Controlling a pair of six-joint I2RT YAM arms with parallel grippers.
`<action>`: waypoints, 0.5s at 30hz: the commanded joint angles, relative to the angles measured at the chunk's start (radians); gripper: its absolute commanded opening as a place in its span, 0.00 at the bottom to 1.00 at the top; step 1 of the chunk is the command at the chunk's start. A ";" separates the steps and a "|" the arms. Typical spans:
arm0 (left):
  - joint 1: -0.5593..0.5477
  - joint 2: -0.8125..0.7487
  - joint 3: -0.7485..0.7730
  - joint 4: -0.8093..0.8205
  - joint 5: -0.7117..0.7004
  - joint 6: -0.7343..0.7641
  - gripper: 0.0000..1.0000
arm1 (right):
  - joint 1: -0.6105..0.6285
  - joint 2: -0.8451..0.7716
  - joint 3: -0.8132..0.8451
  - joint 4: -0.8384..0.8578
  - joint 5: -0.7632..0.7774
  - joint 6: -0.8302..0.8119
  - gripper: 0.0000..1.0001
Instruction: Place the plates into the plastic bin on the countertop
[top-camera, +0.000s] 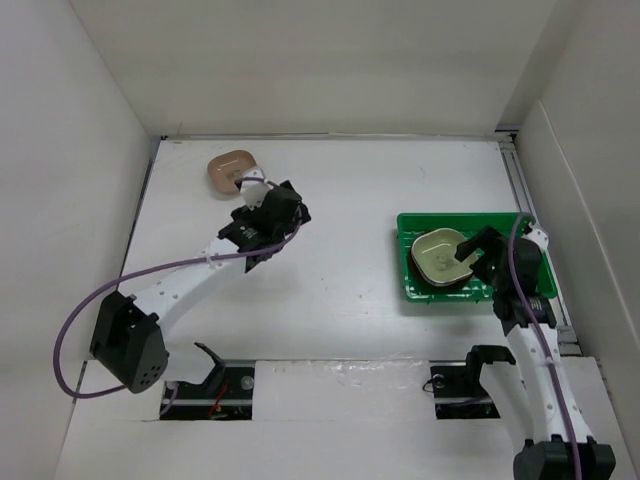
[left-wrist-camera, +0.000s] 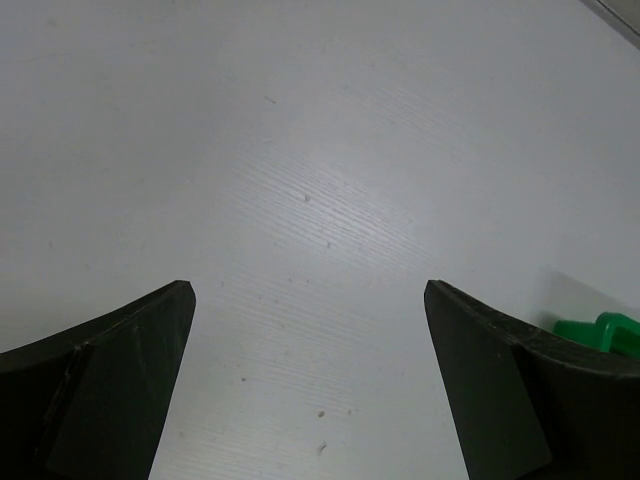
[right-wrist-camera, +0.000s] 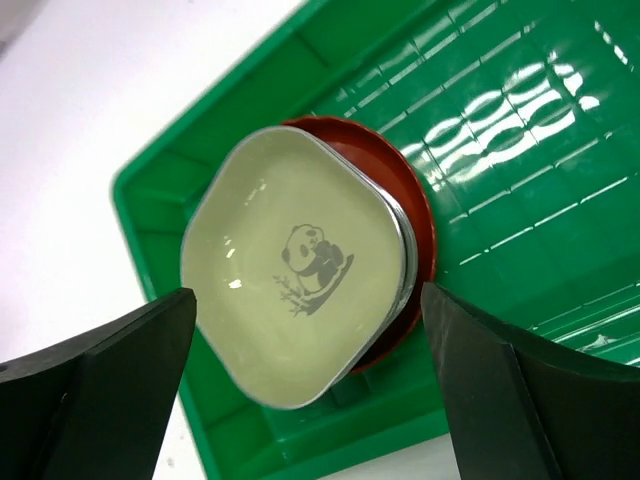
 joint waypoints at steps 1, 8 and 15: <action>0.147 0.026 0.043 0.047 0.130 0.025 1.00 | -0.006 -0.090 0.069 -0.017 -0.013 0.017 1.00; 0.364 0.196 0.182 0.047 0.172 -0.012 1.00 | -0.006 -0.147 0.128 0.035 -0.158 -0.114 1.00; 0.548 0.509 0.451 0.009 0.207 -0.006 1.00 | -0.006 -0.032 0.118 0.165 -0.500 -0.242 1.00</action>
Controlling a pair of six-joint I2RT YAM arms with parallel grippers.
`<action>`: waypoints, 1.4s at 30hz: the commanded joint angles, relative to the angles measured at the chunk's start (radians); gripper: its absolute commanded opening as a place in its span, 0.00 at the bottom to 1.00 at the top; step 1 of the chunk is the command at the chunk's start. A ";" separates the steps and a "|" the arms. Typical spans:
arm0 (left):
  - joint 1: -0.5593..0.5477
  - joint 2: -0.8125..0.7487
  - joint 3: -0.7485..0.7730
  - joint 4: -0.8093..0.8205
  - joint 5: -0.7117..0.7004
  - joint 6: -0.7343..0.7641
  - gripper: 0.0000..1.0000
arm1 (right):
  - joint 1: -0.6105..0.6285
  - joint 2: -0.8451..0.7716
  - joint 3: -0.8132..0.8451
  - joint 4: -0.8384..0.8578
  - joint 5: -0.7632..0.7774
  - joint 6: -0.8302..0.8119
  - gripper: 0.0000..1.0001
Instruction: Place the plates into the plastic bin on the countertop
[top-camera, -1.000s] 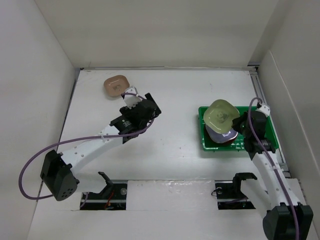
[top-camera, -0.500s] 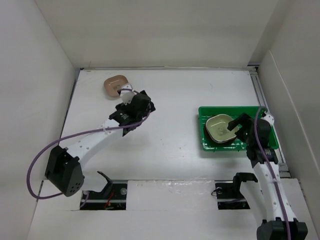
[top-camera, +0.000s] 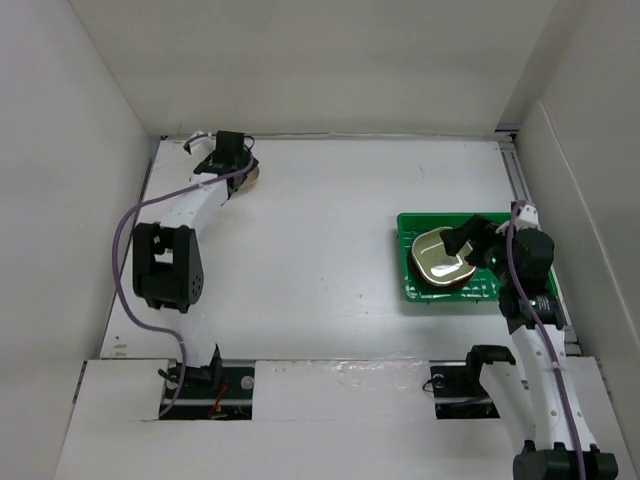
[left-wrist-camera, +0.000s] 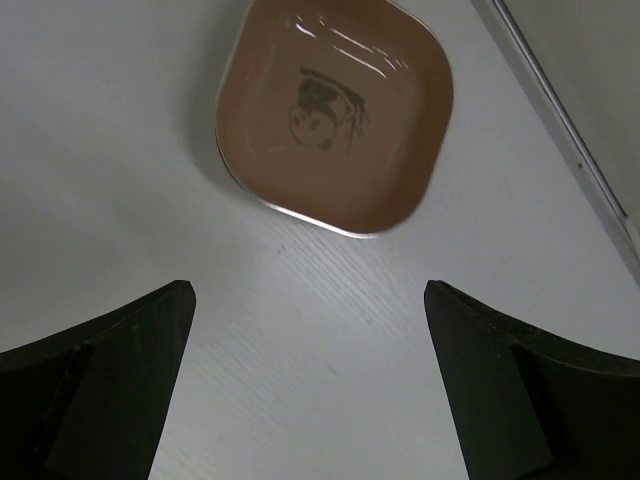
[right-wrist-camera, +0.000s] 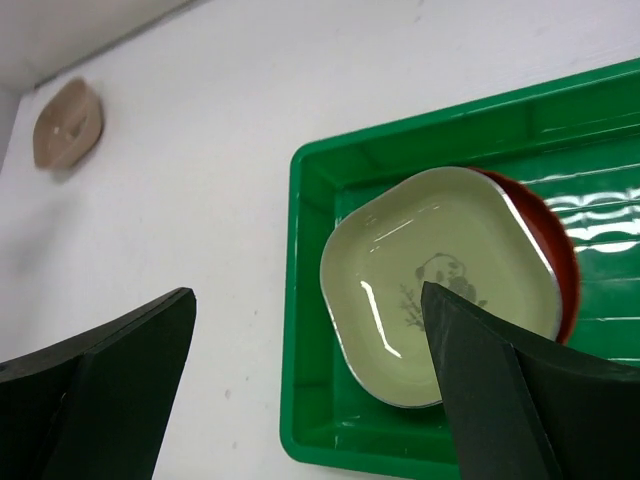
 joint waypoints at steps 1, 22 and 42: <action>0.058 0.094 0.116 -0.038 -0.001 0.005 1.00 | 0.003 0.033 0.021 0.102 -0.198 -0.095 1.00; 0.123 0.423 0.330 -0.100 0.068 -0.001 0.00 | 0.075 0.123 0.101 0.133 -0.261 -0.153 1.00; -0.700 -0.235 -0.052 -0.224 -0.387 -0.032 0.00 | 0.517 0.605 0.349 0.286 0.188 -0.109 1.00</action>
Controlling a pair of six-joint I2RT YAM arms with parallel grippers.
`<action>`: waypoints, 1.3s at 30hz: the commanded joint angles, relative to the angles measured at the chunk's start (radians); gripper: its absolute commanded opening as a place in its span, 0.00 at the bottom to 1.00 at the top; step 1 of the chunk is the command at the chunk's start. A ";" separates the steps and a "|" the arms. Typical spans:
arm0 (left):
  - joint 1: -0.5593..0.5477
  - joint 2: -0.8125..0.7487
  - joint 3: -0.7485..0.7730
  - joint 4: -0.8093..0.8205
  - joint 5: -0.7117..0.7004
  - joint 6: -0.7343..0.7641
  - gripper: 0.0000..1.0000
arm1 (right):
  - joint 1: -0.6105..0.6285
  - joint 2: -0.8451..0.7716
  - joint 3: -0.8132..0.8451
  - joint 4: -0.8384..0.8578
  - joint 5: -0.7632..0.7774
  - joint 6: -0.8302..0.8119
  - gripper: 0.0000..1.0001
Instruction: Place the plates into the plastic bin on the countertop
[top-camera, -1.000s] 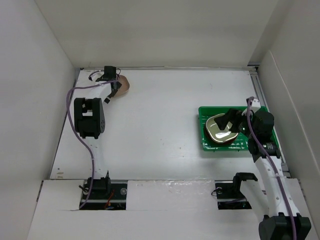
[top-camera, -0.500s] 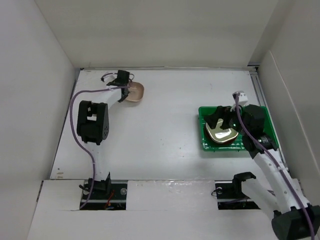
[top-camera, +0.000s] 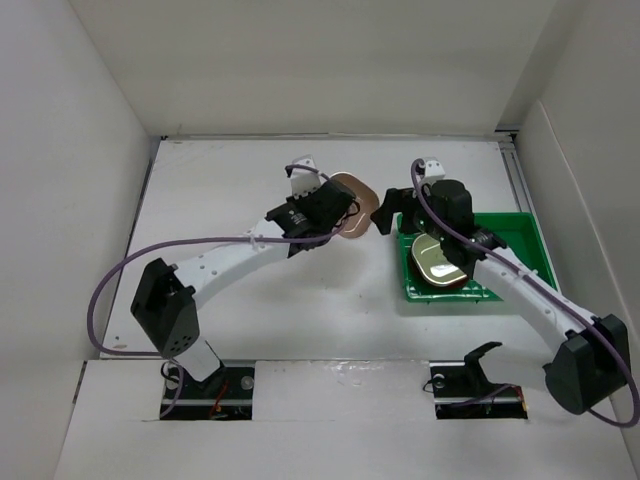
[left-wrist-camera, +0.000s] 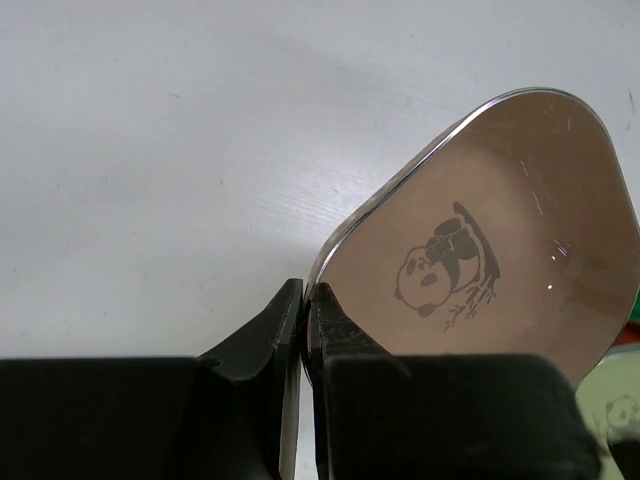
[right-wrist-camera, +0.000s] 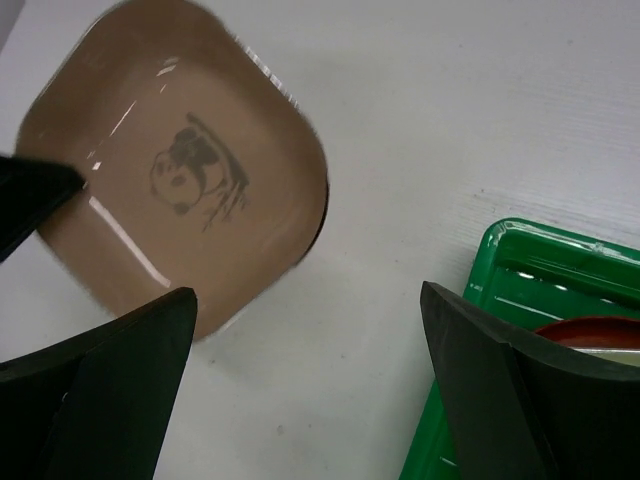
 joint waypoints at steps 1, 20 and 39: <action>-0.072 -0.081 -0.018 -0.057 -0.087 -0.052 0.00 | 0.014 0.049 0.050 0.106 0.053 0.045 0.98; -0.132 -0.259 -0.162 0.062 -0.023 -0.027 1.00 | -0.105 -0.078 0.007 -0.076 0.230 0.139 0.00; -0.110 -0.353 -0.267 0.005 -0.036 -0.020 1.00 | -0.461 -0.372 -0.266 -0.238 0.226 0.060 0.00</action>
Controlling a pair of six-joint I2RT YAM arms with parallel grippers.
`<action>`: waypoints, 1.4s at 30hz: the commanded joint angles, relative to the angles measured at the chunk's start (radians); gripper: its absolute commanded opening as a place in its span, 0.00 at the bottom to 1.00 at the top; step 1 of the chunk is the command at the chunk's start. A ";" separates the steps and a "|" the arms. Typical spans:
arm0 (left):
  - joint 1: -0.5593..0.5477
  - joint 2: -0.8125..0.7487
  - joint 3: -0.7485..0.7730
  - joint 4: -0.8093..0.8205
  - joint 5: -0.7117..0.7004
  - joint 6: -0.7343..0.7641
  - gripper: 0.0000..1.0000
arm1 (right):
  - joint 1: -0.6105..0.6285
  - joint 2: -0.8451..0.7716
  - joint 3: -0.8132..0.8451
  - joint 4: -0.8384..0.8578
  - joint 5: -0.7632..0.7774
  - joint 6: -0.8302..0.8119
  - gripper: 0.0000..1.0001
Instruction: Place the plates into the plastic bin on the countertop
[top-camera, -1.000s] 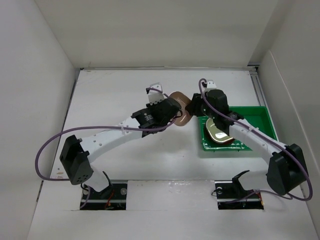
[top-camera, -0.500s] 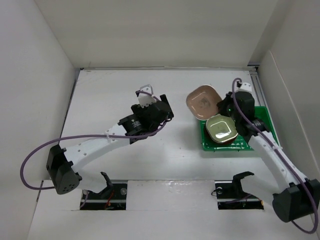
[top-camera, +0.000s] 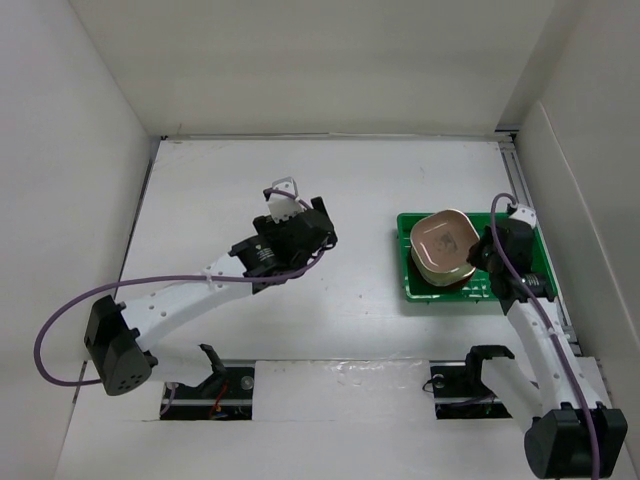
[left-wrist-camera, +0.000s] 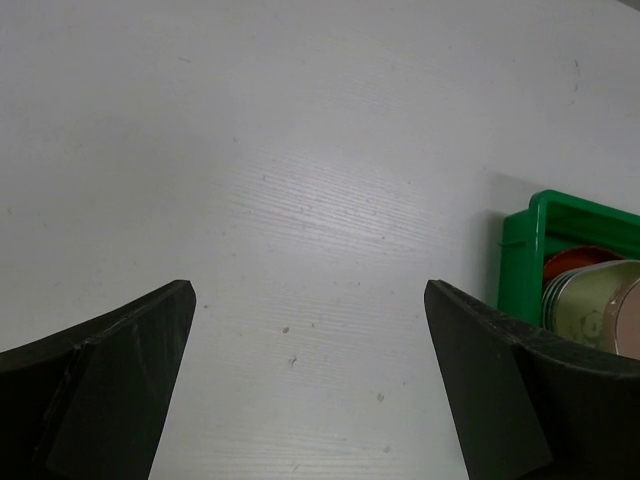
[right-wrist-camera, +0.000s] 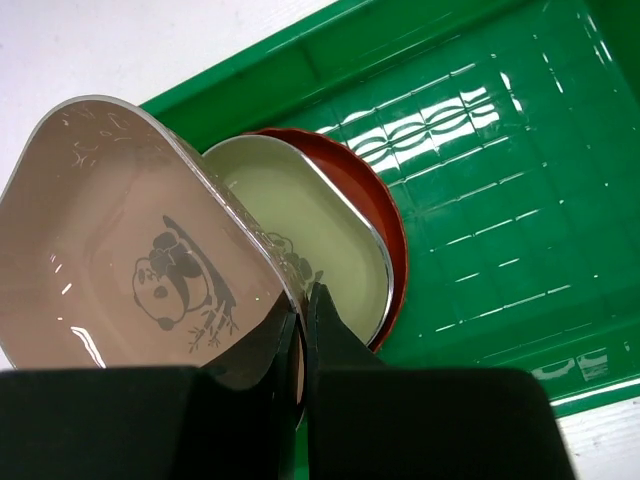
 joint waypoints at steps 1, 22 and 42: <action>0.004 -0.034 -0.024 -0.002 0.001 0.006 1.00 | -0.004 -0.015 0.012 0.053 -0.031 -0.033 0.00; 0.004 -0.132 0.172 -0.229 -0.078 0.032 1.00 | -0.024 -0.217 0.499 -0.362 -0.149 -0.174 1.00; 0.004 -0.795 0.053 -0.433 -0.031 0.053 1.00 | 0.188 -0.429 0.854 -0.815 -0.046 -0.282 1.00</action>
